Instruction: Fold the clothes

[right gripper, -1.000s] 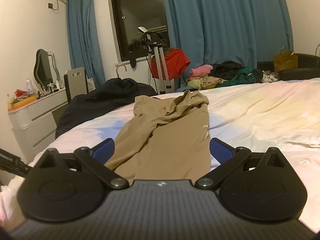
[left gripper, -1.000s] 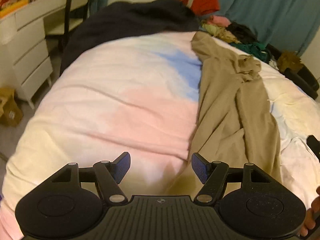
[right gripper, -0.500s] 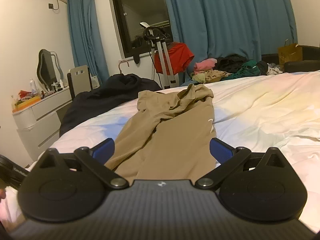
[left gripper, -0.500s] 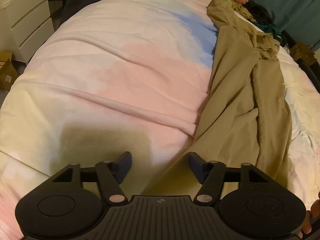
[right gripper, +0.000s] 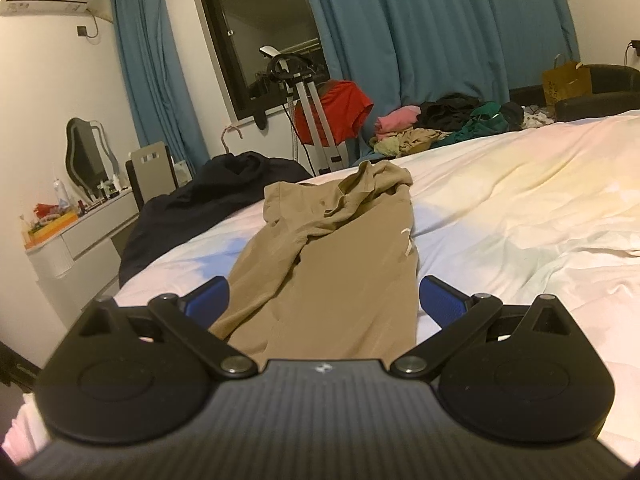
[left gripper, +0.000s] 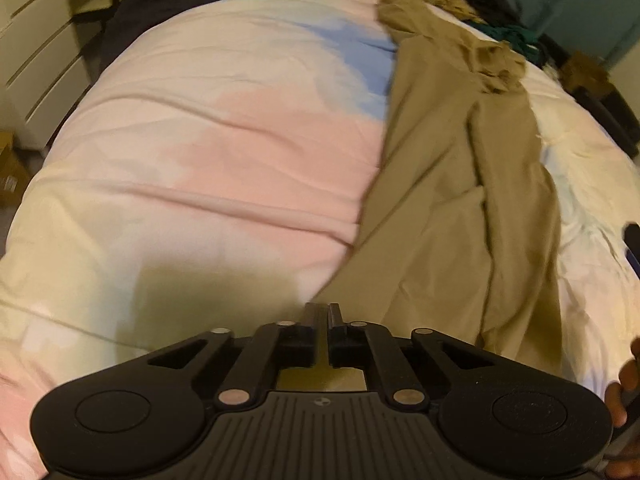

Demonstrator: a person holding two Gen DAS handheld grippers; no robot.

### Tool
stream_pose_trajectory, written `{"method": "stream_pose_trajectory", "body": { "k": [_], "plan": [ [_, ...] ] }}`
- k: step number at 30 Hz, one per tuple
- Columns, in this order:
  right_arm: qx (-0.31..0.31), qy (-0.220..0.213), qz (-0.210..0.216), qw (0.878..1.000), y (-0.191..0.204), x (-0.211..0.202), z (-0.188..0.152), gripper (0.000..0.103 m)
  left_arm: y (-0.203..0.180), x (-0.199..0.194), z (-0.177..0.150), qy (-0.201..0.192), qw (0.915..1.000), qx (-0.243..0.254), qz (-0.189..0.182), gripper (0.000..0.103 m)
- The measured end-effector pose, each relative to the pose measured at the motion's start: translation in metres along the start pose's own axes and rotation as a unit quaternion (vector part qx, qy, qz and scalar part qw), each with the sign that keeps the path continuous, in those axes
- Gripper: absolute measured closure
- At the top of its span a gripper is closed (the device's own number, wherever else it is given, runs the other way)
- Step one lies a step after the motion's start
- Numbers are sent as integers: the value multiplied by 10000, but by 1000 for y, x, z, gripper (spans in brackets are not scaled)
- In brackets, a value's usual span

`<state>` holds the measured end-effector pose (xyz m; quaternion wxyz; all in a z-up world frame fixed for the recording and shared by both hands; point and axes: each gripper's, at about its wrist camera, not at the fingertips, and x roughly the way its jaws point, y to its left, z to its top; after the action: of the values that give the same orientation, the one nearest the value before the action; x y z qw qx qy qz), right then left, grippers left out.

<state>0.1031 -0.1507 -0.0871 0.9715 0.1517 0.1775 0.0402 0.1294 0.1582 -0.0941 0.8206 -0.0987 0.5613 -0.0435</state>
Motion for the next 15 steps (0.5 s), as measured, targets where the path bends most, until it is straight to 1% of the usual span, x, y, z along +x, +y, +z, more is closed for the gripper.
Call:
{"method": "stream_pose_trajectory", "body": {
  "k": [1, 3, 4, 5, 6, 8, 10, 11, 12, 13, 15],
  "plan": [
    [-5, 8, 13, 10000, 0, 0, 0, 0, 2, 2, 1, 46, 9999, -112, 45, 82],
    [-28, 30, 39, 10000, 1, 1, -1, 0, 7, 8, 5, 124, 9995, -276, 52, 65],
    [-42, 41, 49, 10000, 2, 1, -1, 0, 8, 12, 6, 189, 9994, -261, 81, 60],
    [-47, 52, 62, 10000, 2, 1, -1, 0, 7, 15, 7, 262, 9993, -217, 120, 50],
    [-44, 61, 74, 9999, 2, 1, -1, 0, 7, 19, 8, 334, 9992, -173, 159, 47],
    [-40, 75, 87, 9999, 2, 2, 0, 0, 0, 25, 8, 465, 9987, 49, 216, 50],
    [-64, 81, 101, 9999, 4, 3, 0, 0, -7, 27, 6, 493, 9978, 264, 349, 52],
    [-82, 80, 104, 9999, 4, 3, 0, 0, -11, 27, 4, 504, 9972, 388, 396, 61],
    [-98, 78, 112, 9999, 5, 3, 0, 0, -14, 26, 3, 497, 9966, 510, 409, 78],
    [-113, 76, 123, 9998, 5, 3, -1, 0, -17, 25, 1, 485, 9960, 631, 411, 84],
    [-126, 81, 115, 9998, 5, 3, -1, 0, -23, 21, -2, 460, 9943, 872, 415, 90]
  ]
}}
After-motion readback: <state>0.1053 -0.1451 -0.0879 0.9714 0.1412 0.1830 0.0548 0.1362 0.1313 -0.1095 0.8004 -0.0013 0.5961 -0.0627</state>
